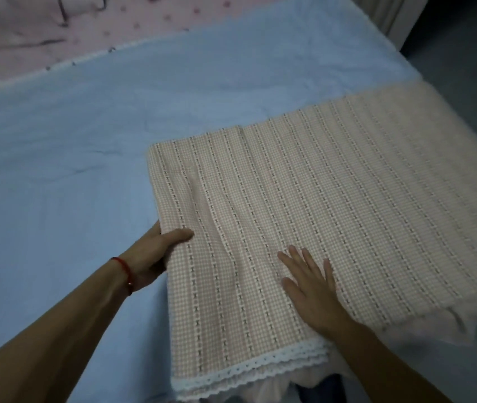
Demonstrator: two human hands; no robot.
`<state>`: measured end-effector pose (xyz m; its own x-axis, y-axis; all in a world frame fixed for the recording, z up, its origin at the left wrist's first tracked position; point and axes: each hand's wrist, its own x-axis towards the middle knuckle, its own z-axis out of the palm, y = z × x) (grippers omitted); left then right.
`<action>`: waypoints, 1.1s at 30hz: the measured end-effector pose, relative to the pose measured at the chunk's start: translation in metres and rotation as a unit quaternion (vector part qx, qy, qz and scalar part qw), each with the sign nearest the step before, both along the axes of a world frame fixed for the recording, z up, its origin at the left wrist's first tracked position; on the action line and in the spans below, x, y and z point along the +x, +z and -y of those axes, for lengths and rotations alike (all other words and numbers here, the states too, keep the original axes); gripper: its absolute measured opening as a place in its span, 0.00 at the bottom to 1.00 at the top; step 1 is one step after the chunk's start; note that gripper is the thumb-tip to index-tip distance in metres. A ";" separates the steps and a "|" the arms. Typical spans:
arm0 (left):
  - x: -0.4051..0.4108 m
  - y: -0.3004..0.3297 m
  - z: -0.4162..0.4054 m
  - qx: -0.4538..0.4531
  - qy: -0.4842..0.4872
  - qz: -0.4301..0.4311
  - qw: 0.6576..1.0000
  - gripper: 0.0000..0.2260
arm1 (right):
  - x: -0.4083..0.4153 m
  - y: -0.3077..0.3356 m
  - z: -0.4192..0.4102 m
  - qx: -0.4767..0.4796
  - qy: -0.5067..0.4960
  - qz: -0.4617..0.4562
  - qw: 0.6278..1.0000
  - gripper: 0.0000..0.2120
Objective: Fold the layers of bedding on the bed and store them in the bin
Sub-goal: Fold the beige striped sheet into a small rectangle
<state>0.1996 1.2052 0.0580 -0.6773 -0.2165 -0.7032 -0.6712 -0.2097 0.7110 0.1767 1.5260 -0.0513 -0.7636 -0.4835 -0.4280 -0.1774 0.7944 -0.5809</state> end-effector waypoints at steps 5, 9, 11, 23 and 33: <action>-0.029 0.056 -0.051 -0.070 0.022 -0.081 0.994 0.15 | -0.020 0.026 0.005 -0.096 -0.080 0.128 0.984 0.20; -0.067 0.093 -0.113 -0.069 0.006 -0.141 0.988 0.14 | -0.032 0.045 -0.013 -0.174 -0.146 0.206 0.952 0.17; -0.090 0.104 -0.154 -0.078 -0.018 -0.183 0.980 0.18 | -0.041 0.067 -0.030 -0.233 -0.207 0.261 0.914 0.15; -0.154 -0.002 -0.305 -0.398 -0.343 -0.051 0.849 0.24 | -0.116 0.096 -0.212 -0.177 -0.431 0.281 0.839 0.38; -0.173 -0.076 -0.204 -0.527 -0.446 -0.019 0.723 0.29 | -0.105 0.028 -0.173 0.232 -0.185 -0.188 0.936 0.35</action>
